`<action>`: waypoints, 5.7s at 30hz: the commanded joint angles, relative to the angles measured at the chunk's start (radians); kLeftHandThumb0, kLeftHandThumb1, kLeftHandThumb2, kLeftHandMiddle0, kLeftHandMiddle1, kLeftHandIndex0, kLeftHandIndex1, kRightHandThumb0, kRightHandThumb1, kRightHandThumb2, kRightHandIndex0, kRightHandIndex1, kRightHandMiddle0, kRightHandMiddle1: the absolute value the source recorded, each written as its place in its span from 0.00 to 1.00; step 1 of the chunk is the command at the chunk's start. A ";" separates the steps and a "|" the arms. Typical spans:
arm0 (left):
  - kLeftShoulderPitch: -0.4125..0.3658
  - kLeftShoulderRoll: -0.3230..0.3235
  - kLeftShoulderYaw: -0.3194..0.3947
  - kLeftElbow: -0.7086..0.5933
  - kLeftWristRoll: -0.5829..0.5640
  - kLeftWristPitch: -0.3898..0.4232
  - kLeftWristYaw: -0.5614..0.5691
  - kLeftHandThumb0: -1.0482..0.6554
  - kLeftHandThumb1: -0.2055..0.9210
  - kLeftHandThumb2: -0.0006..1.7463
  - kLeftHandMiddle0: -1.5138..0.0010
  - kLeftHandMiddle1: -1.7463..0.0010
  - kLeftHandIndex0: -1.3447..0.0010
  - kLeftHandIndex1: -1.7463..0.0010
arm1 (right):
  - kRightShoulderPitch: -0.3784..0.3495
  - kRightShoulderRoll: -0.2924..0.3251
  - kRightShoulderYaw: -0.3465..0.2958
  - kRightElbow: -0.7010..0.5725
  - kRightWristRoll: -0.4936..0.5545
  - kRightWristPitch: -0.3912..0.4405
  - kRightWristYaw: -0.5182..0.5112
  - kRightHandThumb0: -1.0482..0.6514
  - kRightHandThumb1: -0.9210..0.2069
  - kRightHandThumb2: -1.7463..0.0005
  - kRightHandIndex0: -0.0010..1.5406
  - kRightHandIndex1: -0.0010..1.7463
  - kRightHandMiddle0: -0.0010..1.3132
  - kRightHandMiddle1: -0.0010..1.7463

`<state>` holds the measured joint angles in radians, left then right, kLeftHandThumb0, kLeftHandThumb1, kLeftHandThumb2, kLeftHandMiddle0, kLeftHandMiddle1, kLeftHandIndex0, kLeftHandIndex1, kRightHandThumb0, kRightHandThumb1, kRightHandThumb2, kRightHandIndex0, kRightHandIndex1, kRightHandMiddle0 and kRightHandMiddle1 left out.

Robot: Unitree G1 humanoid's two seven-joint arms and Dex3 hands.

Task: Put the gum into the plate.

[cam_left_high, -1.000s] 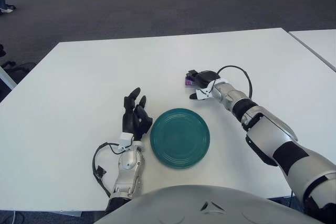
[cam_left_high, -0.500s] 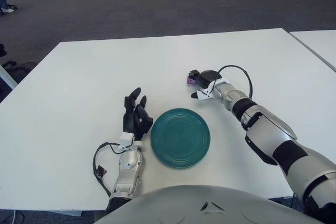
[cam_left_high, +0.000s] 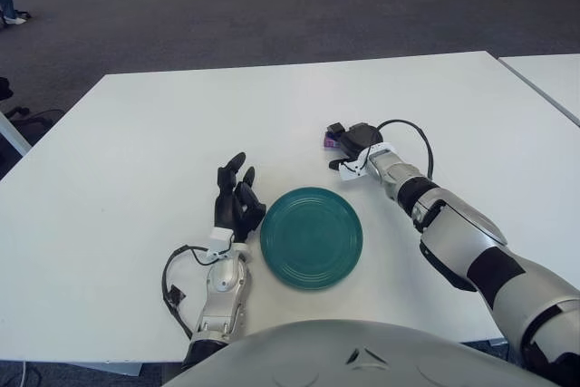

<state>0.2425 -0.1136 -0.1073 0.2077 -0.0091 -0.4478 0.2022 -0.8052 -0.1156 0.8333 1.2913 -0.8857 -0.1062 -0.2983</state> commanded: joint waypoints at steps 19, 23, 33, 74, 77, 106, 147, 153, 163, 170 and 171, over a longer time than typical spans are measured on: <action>0.064 -0.057 -0.025 -0.077 0.017 0.058 0.052 0.04 1.00 0.61 0.67 0.99 0.93 0.50 | 0.152 0.025 -0.004 0.062 0.006 -0.005 -0.097 0.26 0.00 0.50 0.47 1.00 0.34 1.00; 0.067 -0.057 -0.026 -0.084 0.016 0.064 0.057 0.05 1.00 0.61 0.67 0.99 0.93 0.50 | 0.154 0.026 -0.013 0.061 0.006 -0.006 -0.123 0.29 0.00 0.51 0.54 1.00 0.41 1.00; 0.081 -0.055 -0.025 -0.121 0.003 0.092 0.058 0.05 1.00 0.61 0.67 0.99 0.93 0.50 | 0.152 0.017 -0.023 0.052 -0.002 -0.005 -0.228 0.34 0.00 0.54 0.67 1.00 0.56 1.00; 0.059 -0.053 -0.021 -0.063 -0.008 0.055 0.059 0.06 1.00 0.60 0.61 0.97 0.89 0.49 | 0.002 -0.366 -0.130 -0.834 0.017 -0.470 0.000 0.34 0.02 0.60 0.71 1.00 0.67 1.00; 0.068 -0.053 -0.023 -0.071 -0.013 0.058 0.056 0.06 1.00 0.59 0.61 0.97 0.89 0.49 | 0.067 -0.404 -0.149 -0.985 0.027 -0.476 0.060 0.34 0.02 0.60 0.72 1.00 0.66 1.00; 0.136 -0.057 -0.086 -0.224 0.097 0.164 0.133 0.10 1.00 0.60 0.65 0.99 0.90 0.49 | 0.364 -0.496 -0.232 -1.479 0.126 -0.700 0.455 0.34 0.04 0.65 0.70 1.00 0.67 1.00; 0.055 -0.045 -0.048 -0.085 0.001 0.081 0.080 0.04 1.00 0.62 0.66 1.00 0.92 0.50 | 0.341 -0.380 -0.165 -1.211 0.010 -1.022 0.539 0.34 0.01 0.65 0.76 1.00 0.63 1.00; 0.056 -0.046 -0.047 -0.085 -0.002 0.078 0.072 0.04 1.00 0.62 0.67 1.00 0.92 0.50 | 0.334 -0.377 -0.164 -1.204 0.030 -1.022 0.557 0.33 0.00 0.63 0.75 1.00 0.59 1.00; 0.050 -0.046 -0.042 -0.083 0.003 0.088 0.073 0.04 1.00 0.62 0.68 1.00 0.92 0.50 | 0.395 -0.355 -0.186 -1.272 -0.005 -0.945 0.560 0.38 0.07 0.62 0.62 1.00 0.29 1.00; 0.049 -0.046 -0.036 -0.085 -0.005 0.101 0.071 0.04 1.00 0.62 0.68 1.00 0.90 0.49 | 0.415 -0.363 -0.211 -1.328 0.000 -0.934 0.545 0.27 0.00 0.66 0.46 1.00 0.14 0.98; 0.048 -0.046 -0.035 -0.086 -0.008 0.103 0.070 0.04 1.00 0.62 0.68 1.00 0.90 0.49 | 0.413 -0.365 -0.215 -1.330 0.006 -0.937 0.543 0.25 0.00 0.65 0.46 1.00 0.13 0.98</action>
<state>0.3048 -0.1083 -0.1539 0.1022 0.0020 -0.3778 0.2767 -0.3786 -0.4724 0.6471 -0.0134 -0.8899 -1.0396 0.2594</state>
